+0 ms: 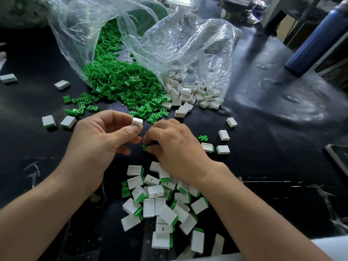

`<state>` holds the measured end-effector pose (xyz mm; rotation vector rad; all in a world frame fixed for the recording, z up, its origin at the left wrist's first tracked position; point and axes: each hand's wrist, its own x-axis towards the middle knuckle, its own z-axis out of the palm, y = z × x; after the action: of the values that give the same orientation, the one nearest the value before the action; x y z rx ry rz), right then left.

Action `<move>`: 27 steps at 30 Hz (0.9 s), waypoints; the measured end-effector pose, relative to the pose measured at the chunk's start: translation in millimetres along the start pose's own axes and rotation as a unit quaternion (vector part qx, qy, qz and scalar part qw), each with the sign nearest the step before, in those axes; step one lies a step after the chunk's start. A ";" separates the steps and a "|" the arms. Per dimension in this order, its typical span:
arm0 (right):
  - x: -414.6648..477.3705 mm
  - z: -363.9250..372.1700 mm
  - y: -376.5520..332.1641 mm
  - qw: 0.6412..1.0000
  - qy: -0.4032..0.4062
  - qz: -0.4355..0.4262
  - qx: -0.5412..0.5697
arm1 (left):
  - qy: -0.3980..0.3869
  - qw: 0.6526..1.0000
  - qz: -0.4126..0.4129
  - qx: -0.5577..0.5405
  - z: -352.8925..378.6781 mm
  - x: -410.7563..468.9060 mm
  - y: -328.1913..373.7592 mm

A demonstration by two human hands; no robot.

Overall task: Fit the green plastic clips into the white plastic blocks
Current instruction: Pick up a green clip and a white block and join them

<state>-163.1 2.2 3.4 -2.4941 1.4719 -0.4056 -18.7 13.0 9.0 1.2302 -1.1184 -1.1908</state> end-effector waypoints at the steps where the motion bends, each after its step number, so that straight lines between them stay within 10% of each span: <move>1: -0.2 0.3 0.1 1.000 0.004 -0.003 0.002 | -0.003 1.000 0.001 0.002 -0.1 -0.1 -0.3; 11: -6.0 -20.1 3.0 0.952 0.146 0.103 0.247 | -0.035 0.999 -0.020 -0.011 0.3 -2.2 2.1; 27: -11.5 -19.0 -1.8 0.957 0.148 0.087 0.233 | -0.064 0.997 -0.027 0.027 1.4 -3.9 1.9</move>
<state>-173.5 12.3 20.4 -1.9772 1.4691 -0.9991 -20.3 16.8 11.1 1.2455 -1.2266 -1.3028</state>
